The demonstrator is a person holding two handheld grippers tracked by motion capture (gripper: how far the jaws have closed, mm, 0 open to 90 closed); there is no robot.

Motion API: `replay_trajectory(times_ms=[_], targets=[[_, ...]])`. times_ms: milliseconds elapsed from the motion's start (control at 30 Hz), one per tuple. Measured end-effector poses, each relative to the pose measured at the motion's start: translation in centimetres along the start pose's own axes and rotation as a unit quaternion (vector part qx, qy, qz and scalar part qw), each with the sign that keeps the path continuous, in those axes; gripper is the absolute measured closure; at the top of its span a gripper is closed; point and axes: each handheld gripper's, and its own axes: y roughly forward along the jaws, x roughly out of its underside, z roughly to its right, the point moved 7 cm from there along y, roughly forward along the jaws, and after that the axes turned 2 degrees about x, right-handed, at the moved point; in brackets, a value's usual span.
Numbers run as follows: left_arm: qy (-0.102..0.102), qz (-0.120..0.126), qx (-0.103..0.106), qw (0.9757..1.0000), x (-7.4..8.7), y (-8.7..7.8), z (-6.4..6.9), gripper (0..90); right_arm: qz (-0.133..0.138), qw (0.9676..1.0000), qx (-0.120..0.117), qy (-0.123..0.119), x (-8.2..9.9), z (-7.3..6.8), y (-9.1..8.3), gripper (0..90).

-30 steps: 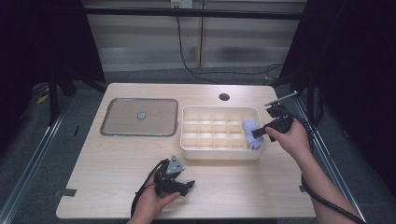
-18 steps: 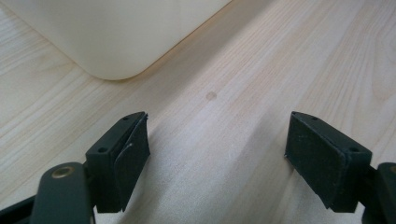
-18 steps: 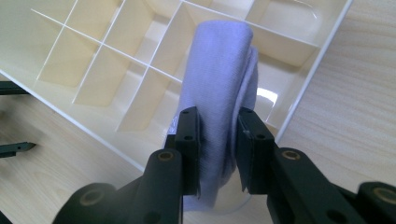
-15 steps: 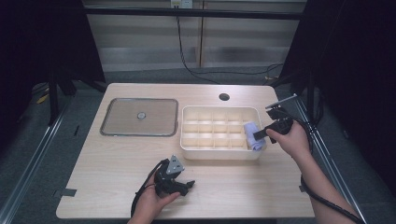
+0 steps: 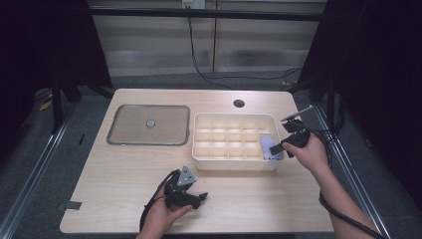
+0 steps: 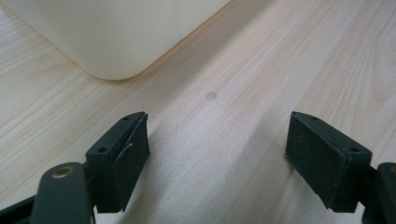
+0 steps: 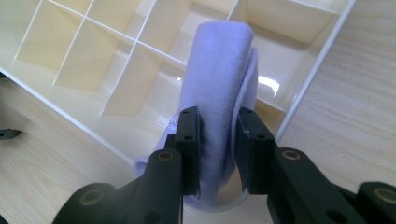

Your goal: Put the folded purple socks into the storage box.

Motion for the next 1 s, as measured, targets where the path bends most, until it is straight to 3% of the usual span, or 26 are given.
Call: replay_trajectory(times_ms=[167, 1000], targets=[[0.000, 0.000, 0.000, 1.0000, 0.00, 0.00, -0.01, 21.1, 0.001, 1.0000, -0.004, 0.001, 0.10, 0.09, 0.05, 72.7], [0.000, 0.000, 0.000, 1.0000, 0.00, 0.00, 0.00, 21.1, -0.019, 0.9992, 0.026, -0.026, 0.46, -0.38, 0.56, 72.9]])
